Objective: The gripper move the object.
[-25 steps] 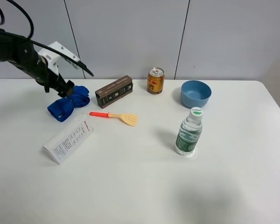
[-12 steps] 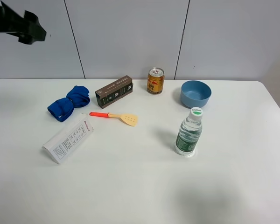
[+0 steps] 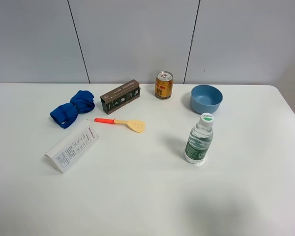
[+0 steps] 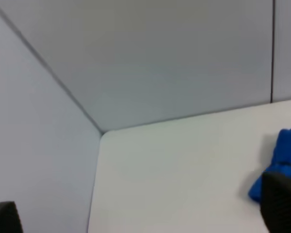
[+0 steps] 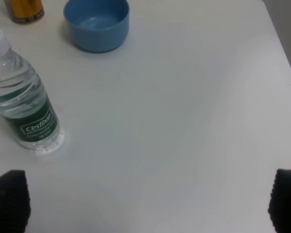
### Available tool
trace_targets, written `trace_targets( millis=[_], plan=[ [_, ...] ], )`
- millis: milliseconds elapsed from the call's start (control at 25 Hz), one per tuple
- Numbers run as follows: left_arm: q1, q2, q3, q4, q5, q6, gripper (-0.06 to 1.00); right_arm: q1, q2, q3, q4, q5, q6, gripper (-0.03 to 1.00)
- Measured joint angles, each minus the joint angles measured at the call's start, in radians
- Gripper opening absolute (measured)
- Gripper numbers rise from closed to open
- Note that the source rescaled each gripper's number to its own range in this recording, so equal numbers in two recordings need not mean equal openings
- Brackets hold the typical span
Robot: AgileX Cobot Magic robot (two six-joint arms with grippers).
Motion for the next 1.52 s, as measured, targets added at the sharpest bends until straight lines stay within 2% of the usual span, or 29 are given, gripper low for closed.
trace_targets(
  millis=[200, 400, 520, 720, 880, 1200, 1520],
  plan=[
    [0.006, -0.203, 0.077, -0.104, 0.14, 0.0, 1.0, 0.0, 0.0, 0.0, 0.0, 0.0, 0.0, 1.0],
    [0.006, -0.45, 0.24, -0.241, 0.152, 0.0, 1.0, 0.0, 0.0, 0.0, 0.0, 0.0, 0.0, 1.0],
    [0.006, -0.604, 0.348, -0.284, 0.159, 0.0, 1.0, 0.0, 0.0, 0.0, 0.0, 0.0, 0.0, 1.0],
    [0.006, -0.819, 0.52, -0.291, 0.157, 0.003, 1.0, 0.0, 0.0, 0.0, 0.0, 0.0, 0.0, 1.0],
    [0.006, -0.907, 0.611, -0.292, 0.148, 0.004, 1.0, 0.0, 0.0, 0.0, 0.0, 0.0, 0.0, 1.0],
    [0.006, -0.922, 0.741, -0.292, 0.152, 0.008, 1.0, 0.0, 0.0, 0.0, 0.0, 0.0, 0.0, 1.0],
    [0.006, -0.922, 0.752, -0.268, 0.165, -0.012, 1.0, 0.0, 0.0, 0.0, 0.0, 0.0, 0.0, 1.0]
  ],
)
